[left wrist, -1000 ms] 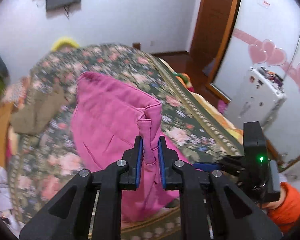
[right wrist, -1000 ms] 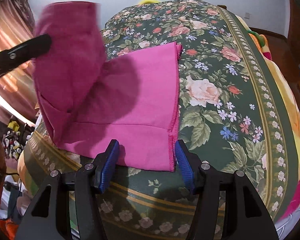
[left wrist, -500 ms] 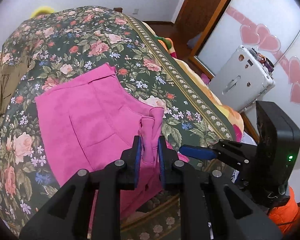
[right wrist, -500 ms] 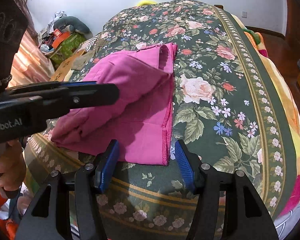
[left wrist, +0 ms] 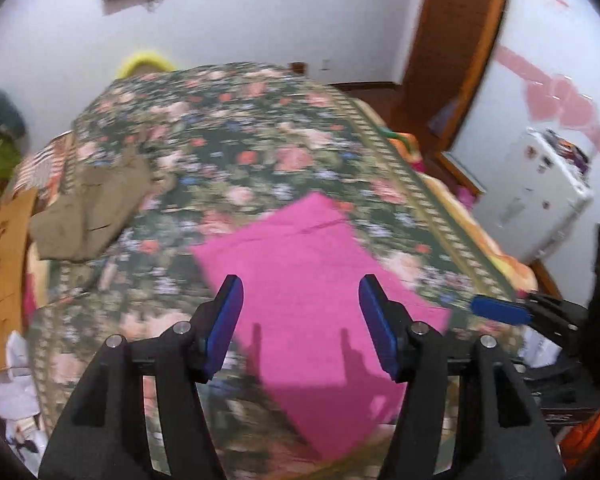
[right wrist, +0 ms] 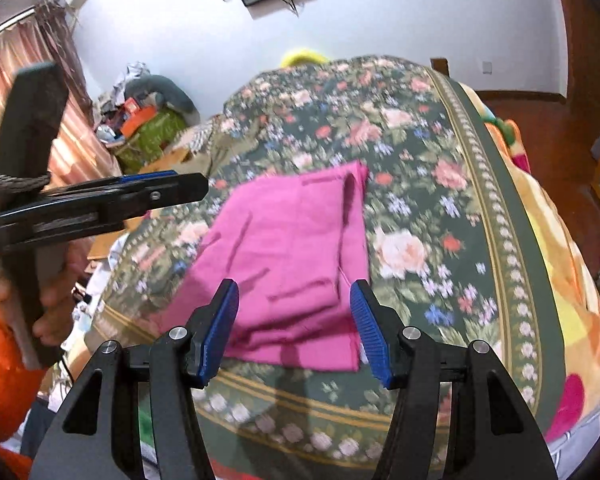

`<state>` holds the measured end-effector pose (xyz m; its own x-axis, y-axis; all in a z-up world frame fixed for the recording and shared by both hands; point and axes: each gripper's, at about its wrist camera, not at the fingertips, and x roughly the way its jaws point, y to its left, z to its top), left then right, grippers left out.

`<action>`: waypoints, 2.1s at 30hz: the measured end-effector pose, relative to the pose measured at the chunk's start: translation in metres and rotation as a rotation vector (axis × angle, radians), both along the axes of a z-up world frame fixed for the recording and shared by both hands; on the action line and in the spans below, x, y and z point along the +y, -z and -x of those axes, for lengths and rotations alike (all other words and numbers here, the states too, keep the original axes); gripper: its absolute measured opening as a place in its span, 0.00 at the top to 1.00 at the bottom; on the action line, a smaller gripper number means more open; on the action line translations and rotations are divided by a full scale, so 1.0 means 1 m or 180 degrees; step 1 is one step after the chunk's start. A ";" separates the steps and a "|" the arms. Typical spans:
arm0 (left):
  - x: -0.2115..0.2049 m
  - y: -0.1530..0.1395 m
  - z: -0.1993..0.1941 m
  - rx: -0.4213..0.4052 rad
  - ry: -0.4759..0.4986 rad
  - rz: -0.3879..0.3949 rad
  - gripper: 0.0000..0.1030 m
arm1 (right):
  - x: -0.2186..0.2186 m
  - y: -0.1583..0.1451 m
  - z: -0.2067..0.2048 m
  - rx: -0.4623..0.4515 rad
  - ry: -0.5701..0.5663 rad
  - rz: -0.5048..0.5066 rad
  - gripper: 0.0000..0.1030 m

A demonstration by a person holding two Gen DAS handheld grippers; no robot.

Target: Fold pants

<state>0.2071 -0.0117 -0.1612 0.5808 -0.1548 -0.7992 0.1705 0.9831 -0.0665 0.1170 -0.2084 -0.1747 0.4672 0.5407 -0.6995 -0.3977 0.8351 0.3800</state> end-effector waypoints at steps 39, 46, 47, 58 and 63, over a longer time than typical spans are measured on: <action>0.078 0.113 -0.079 0.0573 -0.0309 -0.0983 0.30 | 0.012 0.046 -0.069 0.0136 -0.0069 0.0816 0.46; 0.097 0.097 -0.015 0.0484 -0.0493 -0.1049 0.30 | 0.022 0.023 -0.044 0.0025 -0.0153 0.0693 0.46; 0.097 0.095 -0.005 0.0432 -0.0504 -0.1124 0.30 | 0.024 0.023 -0.039 0.0026 -0.0180 0.0688 0.46; 0.107 0.080 0.039 0.0420 -0.0561 -0.0910 0.31 | 0.022 0.057 -0.018 0.0390 -0.0176 0.0610 0.46; 0.109 0.057 0.036 0.0217 -0.0584 -0.0843 0.31 | 0.005 0.065 -0.031 0.0418 -0.0116 0.0773 0.46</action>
